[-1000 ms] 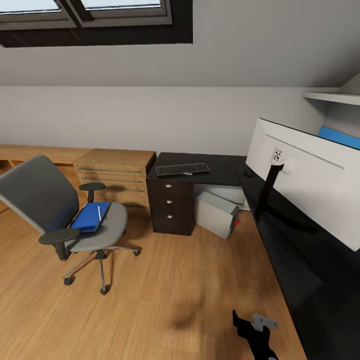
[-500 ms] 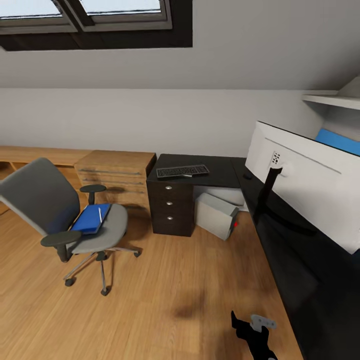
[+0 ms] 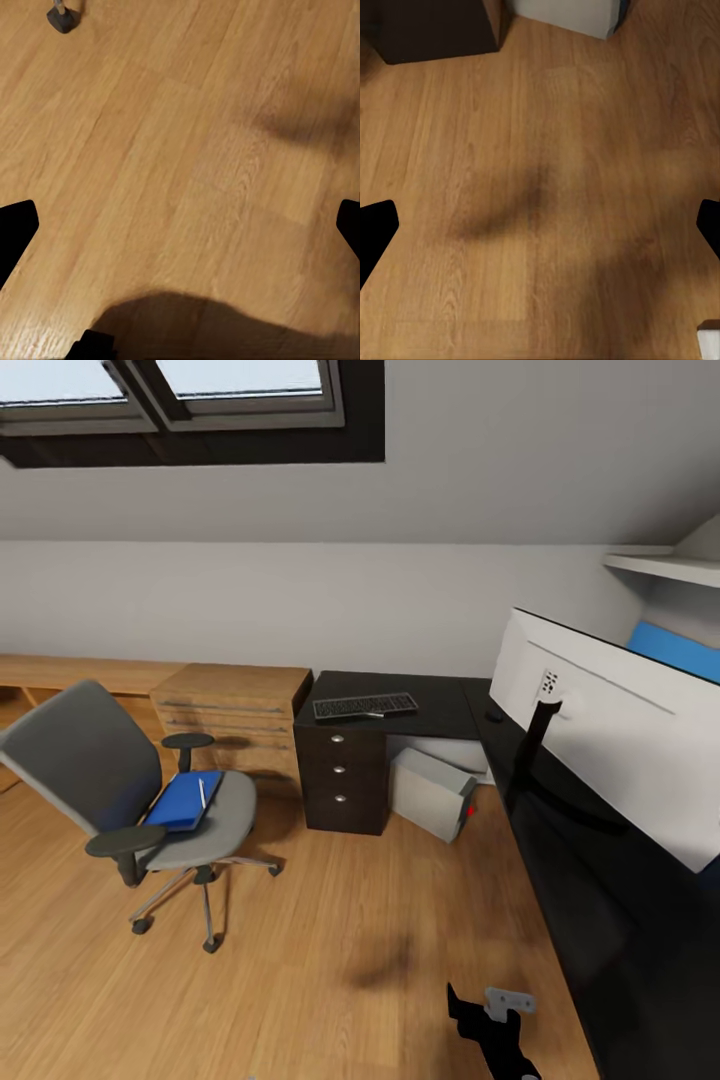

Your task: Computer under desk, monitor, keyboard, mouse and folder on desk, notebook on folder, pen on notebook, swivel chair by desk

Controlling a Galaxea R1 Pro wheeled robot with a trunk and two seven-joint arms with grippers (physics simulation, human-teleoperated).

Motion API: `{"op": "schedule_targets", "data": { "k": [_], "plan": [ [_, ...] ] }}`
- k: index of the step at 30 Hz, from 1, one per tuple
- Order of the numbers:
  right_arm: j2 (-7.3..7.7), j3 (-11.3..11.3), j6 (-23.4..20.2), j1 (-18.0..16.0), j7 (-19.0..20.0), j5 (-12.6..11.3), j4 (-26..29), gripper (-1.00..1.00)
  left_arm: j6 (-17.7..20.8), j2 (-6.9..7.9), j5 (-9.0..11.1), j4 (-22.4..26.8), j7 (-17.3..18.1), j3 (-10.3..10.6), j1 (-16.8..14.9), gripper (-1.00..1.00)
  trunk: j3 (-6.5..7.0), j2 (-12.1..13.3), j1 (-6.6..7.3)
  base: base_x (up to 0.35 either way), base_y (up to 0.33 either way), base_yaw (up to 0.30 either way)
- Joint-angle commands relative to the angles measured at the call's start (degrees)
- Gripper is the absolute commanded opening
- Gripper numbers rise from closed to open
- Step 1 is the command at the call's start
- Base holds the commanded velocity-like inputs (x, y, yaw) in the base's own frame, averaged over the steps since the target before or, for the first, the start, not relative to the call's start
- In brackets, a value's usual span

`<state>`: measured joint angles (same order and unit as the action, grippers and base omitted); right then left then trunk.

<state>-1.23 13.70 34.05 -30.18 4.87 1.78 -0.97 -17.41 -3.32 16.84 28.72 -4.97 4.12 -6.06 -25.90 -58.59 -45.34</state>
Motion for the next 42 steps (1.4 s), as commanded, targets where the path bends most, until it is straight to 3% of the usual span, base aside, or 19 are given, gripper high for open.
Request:
{"op": "schedule_targets", "data": {
  "k": [1,26,42],
  "plan": [
    [-0.05,0.5,0.2,-0.1,0.3,0.1,-0.1,1.00,-0.6,0.07,0.3,-0.1,-0.5,0.4,0.0,1.00,0.13,0.4,0.22,0.000,0.000,0.000],
    [-0.75,0.5,0.5,-0.1,0.3,0.1,-0.2,1.00,-1.5,0.15,0.2,-0.9,-0.4,0.6,0.0,1.00,0.56,0.8,0.44,0.000,0.004,-0.058],
    [-0.78,0.5,0.4,0.0,0.3,0.1,-0.1,1.00,-1.5,0.12,0.1,-1.9,-0.4,0.7,0.0,1.00,0.58,0.8,0.44,0.120,0.209,-0.011]
  ]
}}
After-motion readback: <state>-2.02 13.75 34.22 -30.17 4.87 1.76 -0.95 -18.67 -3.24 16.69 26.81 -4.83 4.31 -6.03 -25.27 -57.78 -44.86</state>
